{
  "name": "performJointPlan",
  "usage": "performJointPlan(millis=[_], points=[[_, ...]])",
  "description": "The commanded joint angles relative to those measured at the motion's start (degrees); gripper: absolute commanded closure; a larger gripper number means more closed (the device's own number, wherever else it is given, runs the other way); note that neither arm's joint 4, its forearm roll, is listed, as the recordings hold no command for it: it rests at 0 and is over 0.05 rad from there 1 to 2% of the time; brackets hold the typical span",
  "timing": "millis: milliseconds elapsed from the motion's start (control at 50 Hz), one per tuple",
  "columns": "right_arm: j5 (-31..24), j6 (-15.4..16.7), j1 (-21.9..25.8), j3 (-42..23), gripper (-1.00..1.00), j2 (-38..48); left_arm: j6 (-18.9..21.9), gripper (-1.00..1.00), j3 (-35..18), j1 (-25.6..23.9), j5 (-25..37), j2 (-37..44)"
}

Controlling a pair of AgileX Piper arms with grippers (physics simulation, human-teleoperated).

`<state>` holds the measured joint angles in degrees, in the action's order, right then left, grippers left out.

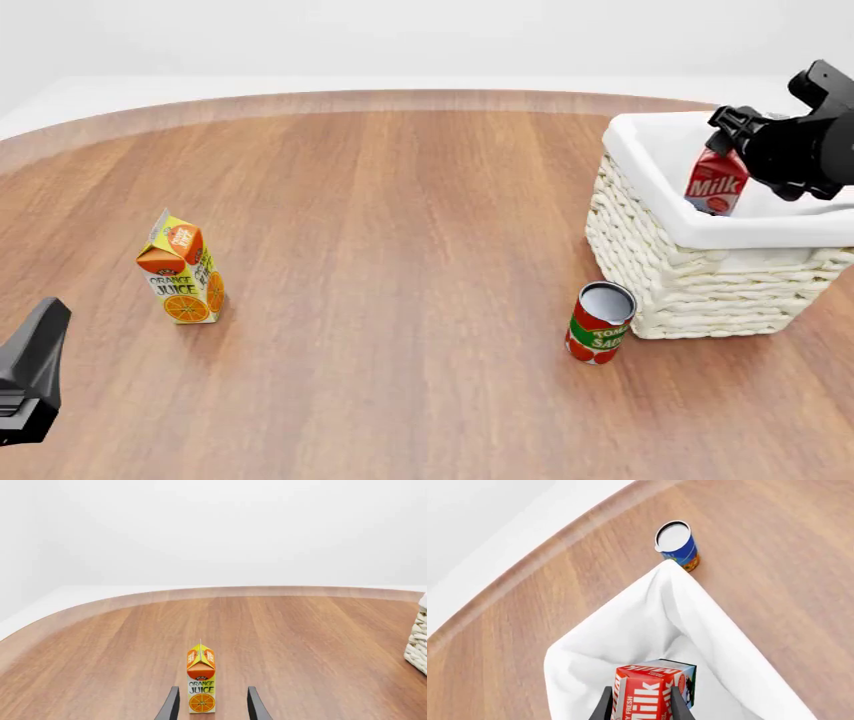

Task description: Pick the milk and place it in the basket.

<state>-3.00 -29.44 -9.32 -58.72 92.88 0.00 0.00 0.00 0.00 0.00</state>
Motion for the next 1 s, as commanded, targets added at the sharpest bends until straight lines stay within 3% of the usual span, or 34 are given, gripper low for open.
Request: performJointPlan(millis=[20,620,720,740,1000], points=[[1.2,-0.7,0.0,-0.8,1.0,0.2,0.0,-1.0,0.0,0.0,0.0,0.0],[2.0,-0.4,-0.3,-0.3,1.0,1.2,0.0,-1.0,0.0,0.0,0.0,0.0],[2.5,-1.5,-0.7,0.5,1.0,1.2,0.0,-1.0,0.0,0.0,0.0,0.0],[2.8,-2.1,-0.4,0.7,-1.0,1.1,0.0,-1.0,0.0,0.0,0.0,0.0],[2.4,-3.0,0.3,0.5,-1.0,0.1,0.0,-1.0,0.0,0.0,0.0,0.0]])
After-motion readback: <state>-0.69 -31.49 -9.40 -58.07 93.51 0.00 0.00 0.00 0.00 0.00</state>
